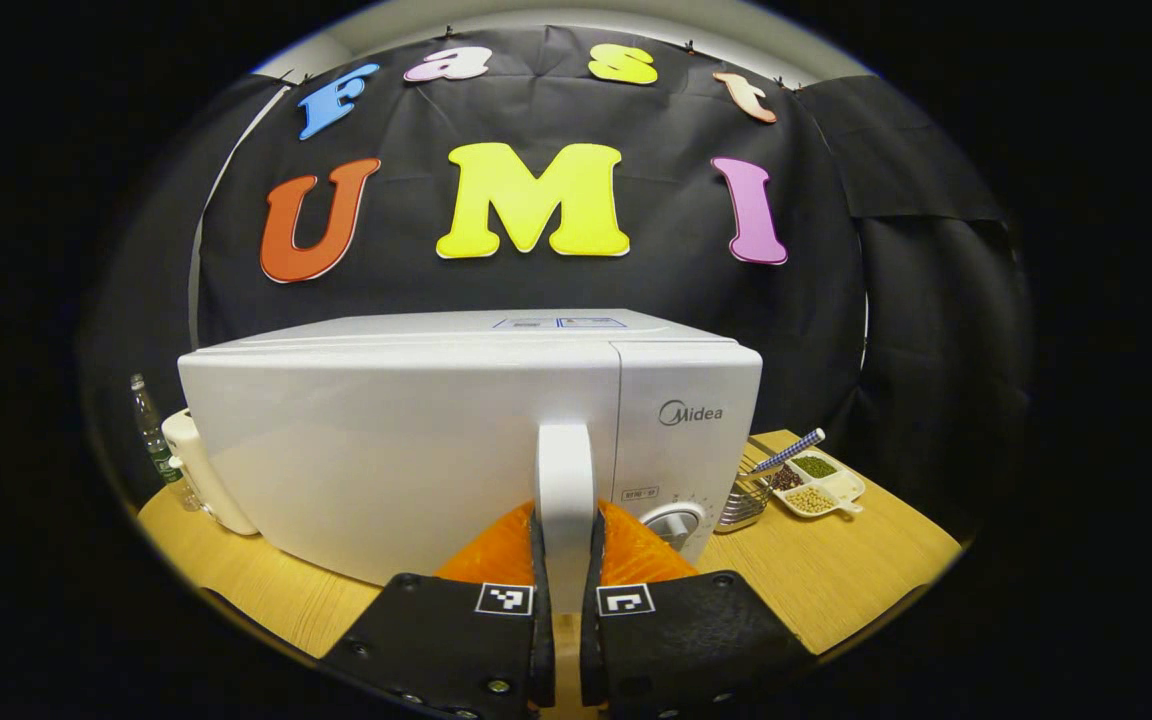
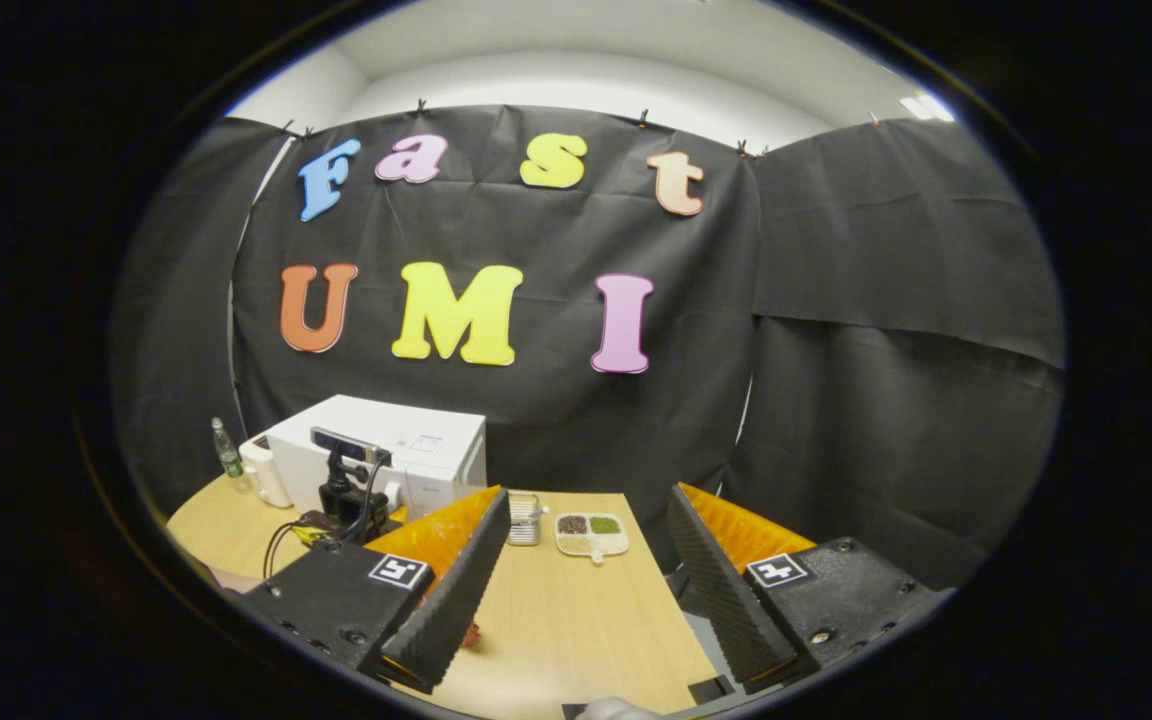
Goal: Open the microwave oven with the left hand, put the food in, and close the microwave oven.
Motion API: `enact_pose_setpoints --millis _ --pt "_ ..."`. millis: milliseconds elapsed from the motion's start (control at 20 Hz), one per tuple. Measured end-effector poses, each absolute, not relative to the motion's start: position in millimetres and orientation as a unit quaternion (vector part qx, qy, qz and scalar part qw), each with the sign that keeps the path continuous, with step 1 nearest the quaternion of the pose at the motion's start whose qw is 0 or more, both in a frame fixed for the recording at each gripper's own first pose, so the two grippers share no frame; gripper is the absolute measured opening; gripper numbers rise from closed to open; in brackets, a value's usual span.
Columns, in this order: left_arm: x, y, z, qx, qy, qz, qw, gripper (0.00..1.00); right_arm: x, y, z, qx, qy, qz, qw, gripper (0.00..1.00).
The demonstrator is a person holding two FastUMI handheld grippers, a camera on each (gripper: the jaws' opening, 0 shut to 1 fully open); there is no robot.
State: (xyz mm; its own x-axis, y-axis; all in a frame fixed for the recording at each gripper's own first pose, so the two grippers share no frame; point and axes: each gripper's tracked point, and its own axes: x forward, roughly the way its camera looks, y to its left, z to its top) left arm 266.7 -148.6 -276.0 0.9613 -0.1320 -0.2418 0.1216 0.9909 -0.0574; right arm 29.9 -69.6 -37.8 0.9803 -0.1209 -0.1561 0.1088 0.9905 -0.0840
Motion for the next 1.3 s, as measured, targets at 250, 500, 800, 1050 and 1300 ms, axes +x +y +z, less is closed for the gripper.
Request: enact_pose_setpoints --millis 250,500,800,1050,1300 --pt "253 -145 -271 -0.019 0.119 -0.063 0.991 0.09 25 -68 -30 -0.040 0.070 -0.053 0.995 0.94" --pt "213 -134 -275 -0.009 0.121 -0.081 0.989 0.09 24 -61 -28 -0.043 0.063 -0.041 0.996 0.94" --pt "162 -107 -275 -0.006 0.129 -0.071 0.989 0.08 12 -27 -34 -0.050 0.063 -0.003 0.997 0.94" --pt "119 -72 -275 0.009 0.139 -0.057 0.989 0.09 4 0 -36 -0.049 0.063 0.029 0.996 1.00" --pt "84 -33 -277 0.012 0.154 -0.021 0.988 0.12 0 19 -41 -0.038 0.065 0.049 0.996 1.00"
